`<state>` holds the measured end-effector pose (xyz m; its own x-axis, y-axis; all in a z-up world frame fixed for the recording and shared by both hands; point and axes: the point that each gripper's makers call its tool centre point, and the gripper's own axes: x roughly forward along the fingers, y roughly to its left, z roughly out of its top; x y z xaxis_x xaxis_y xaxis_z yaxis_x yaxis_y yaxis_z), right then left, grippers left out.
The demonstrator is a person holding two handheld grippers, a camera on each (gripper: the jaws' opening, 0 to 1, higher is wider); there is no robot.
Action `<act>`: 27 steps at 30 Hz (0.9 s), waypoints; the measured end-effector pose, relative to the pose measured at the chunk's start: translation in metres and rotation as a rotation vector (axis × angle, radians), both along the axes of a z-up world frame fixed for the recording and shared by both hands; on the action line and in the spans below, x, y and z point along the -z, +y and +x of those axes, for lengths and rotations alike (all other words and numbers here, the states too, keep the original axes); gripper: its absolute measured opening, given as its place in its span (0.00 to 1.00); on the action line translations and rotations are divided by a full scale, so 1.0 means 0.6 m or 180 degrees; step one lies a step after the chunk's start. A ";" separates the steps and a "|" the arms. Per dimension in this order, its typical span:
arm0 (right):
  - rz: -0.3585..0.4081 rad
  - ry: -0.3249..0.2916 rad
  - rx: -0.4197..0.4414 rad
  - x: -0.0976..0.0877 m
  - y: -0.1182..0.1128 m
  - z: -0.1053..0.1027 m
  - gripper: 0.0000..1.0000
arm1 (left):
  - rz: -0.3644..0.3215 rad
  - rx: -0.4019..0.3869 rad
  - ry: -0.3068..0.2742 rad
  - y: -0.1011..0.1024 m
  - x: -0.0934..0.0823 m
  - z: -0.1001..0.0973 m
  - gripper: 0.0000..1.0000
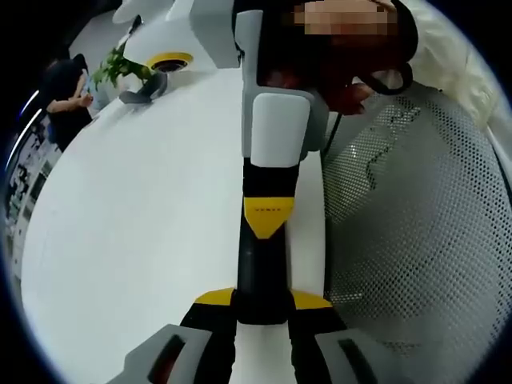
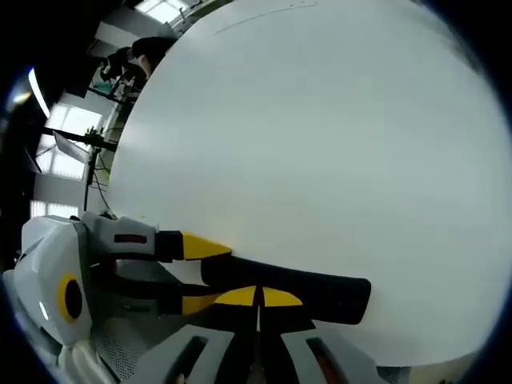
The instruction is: Press the specified remote control buttons in sequence, fully releasing each button before pressing the next.
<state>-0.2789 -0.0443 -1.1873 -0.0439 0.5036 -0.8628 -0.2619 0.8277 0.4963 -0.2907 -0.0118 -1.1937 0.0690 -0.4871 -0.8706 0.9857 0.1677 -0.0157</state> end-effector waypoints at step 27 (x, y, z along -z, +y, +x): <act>0.0121 -0.0258 0.0118 -0.002 -0.001 0.003 0.00 | -0.0055 -0.0124 0.0029 0.000 0.000 0.001 0.24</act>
<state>-0.2770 -0.0450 -1.1858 0.0445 0.5359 -0.8431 -0.2720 0.8185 0.5059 -0.2901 -0.0117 -1.1938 0.0803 -0.4992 -0.8628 0.9782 0.2057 -0.0279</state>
